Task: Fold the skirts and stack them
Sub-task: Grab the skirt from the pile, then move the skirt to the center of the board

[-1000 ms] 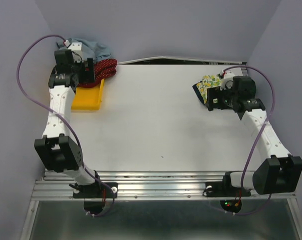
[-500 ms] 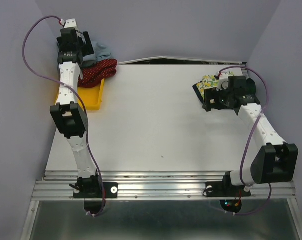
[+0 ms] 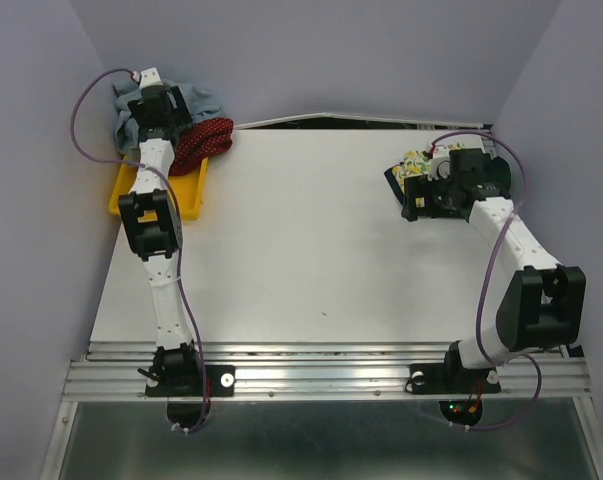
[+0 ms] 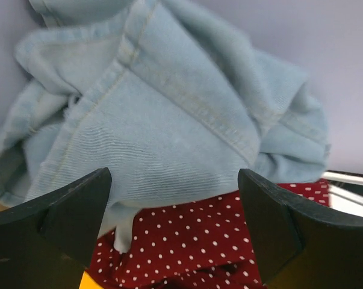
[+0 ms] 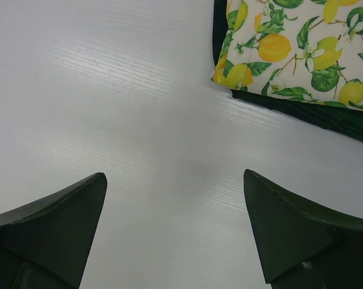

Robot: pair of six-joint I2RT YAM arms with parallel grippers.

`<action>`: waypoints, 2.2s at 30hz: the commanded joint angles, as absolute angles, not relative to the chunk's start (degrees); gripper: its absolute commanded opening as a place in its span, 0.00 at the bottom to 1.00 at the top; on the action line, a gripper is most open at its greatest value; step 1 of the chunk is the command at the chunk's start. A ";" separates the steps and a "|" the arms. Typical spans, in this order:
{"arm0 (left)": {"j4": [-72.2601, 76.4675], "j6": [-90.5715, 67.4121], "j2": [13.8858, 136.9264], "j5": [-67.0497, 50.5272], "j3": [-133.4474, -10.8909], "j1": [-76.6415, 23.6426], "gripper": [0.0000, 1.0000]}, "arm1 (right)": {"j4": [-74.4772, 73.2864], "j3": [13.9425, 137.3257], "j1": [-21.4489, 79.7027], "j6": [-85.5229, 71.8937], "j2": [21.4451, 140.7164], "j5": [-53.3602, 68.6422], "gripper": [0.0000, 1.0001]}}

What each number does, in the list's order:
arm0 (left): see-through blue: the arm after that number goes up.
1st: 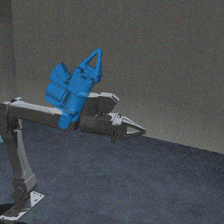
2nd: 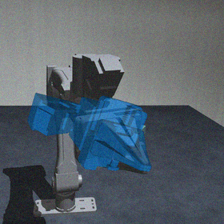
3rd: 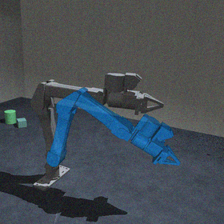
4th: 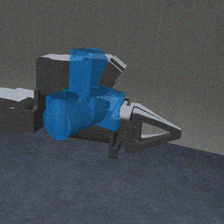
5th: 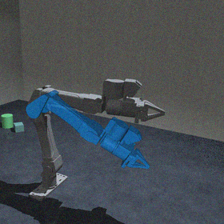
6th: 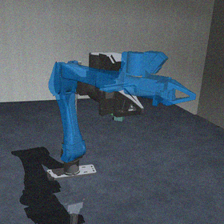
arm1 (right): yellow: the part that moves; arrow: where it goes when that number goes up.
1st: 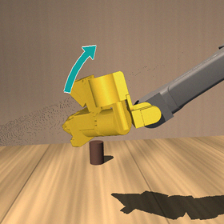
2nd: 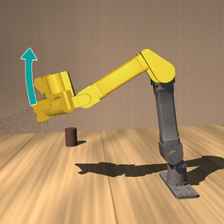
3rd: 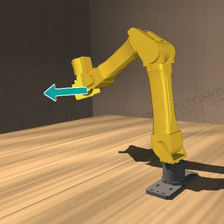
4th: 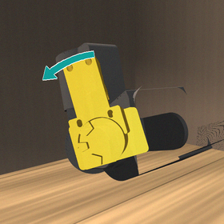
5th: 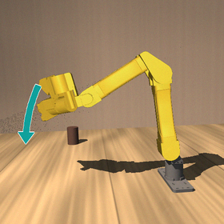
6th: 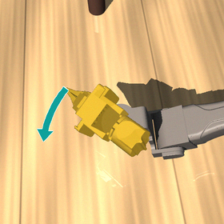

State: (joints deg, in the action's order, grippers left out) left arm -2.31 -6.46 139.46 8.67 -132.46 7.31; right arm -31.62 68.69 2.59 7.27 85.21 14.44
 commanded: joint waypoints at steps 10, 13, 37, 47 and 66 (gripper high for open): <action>9.57 -4.39 147.74 9.85 -135.79 8.96 0.67 | -31.03 71.19 2.11 6.86 87.10 11.51 1.00; 12.73 -4.48 146.61 7.22 -135.44 9.66 0.36 | -31.03 71.63 2.11 6.59 87.01 11.34 1.00; 23.64 2.72 119.81 -3.51 -138.78 11.07 0.00 | -31.38 71.37 2.11 6.15 80.42 12.83 1.00; 21.80 0.79 104.80 -11.16 -130.90 8.36 0.00 | -31.29 71.19 2.11 6.15 76.56 14.50 1.00; 6.88 0.87 70.22 -24.95 -70.59 -15.46 0.00 | -33.40 68.20 2.11 10.37 72.68 22.50 1.00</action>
